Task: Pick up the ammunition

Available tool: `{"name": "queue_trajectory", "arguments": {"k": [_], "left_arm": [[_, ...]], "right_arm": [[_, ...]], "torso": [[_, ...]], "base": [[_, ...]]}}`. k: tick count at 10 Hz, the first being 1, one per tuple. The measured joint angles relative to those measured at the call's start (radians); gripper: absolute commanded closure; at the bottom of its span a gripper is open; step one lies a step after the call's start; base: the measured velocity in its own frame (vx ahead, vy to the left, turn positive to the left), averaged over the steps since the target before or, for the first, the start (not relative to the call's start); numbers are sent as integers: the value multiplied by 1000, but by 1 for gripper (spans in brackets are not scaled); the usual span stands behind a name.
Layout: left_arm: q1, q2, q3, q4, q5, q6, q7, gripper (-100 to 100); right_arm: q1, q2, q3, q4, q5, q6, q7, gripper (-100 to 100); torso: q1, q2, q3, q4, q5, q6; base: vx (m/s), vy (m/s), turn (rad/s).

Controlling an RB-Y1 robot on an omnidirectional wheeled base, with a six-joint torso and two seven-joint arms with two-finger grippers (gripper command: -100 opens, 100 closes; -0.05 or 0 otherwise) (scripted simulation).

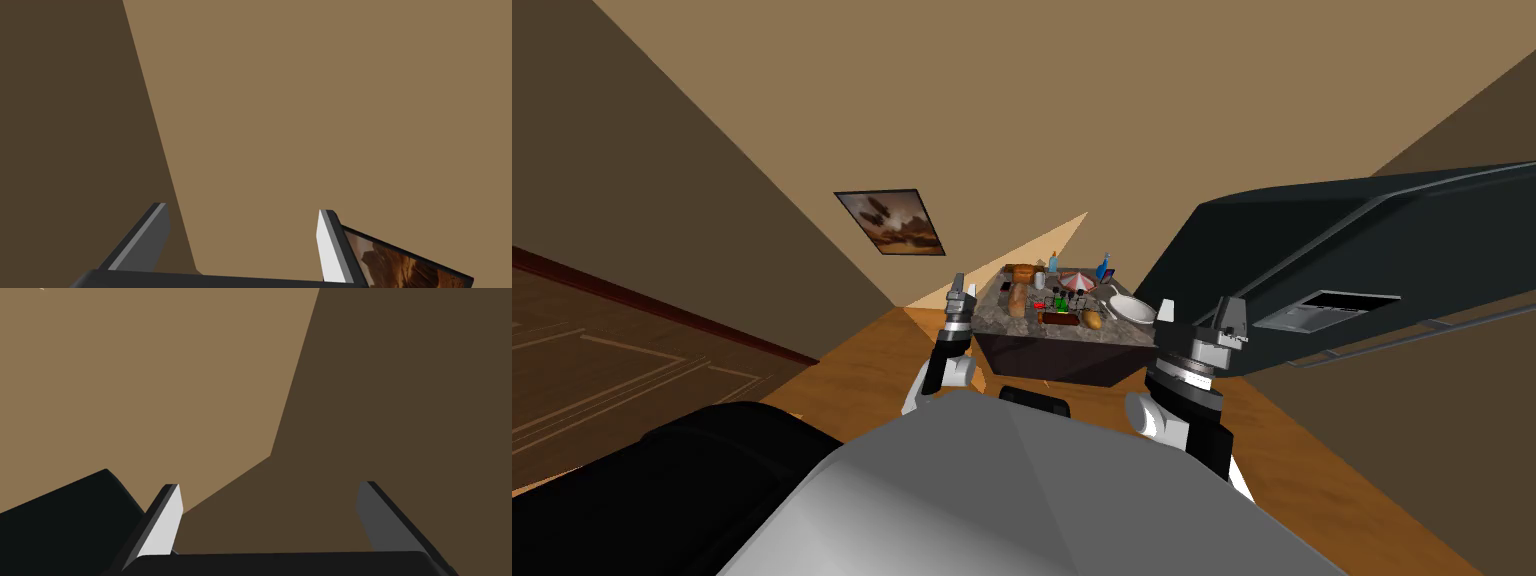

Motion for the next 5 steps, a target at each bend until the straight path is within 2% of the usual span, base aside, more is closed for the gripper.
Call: {"name": "queue_trajectory", "arguments": {"k": [3, 5], "left_arm": [[-13, 74, 1, 3, 21, 35, 0, -100], [-35, 125, 0, 6, 44, 83, -2, -100]], "right_arm": [[0, 0, 0, 0, 0, 0, 0, 0], [0, 0, 0, 0, 0, 0, 0, 0]], "torso": [[0, 3, 1, 1, 0, 0], [0, 4, 2, 1, 0, 0]], "base": [[-43, -2, -77], [-73, -6, -107]]}}
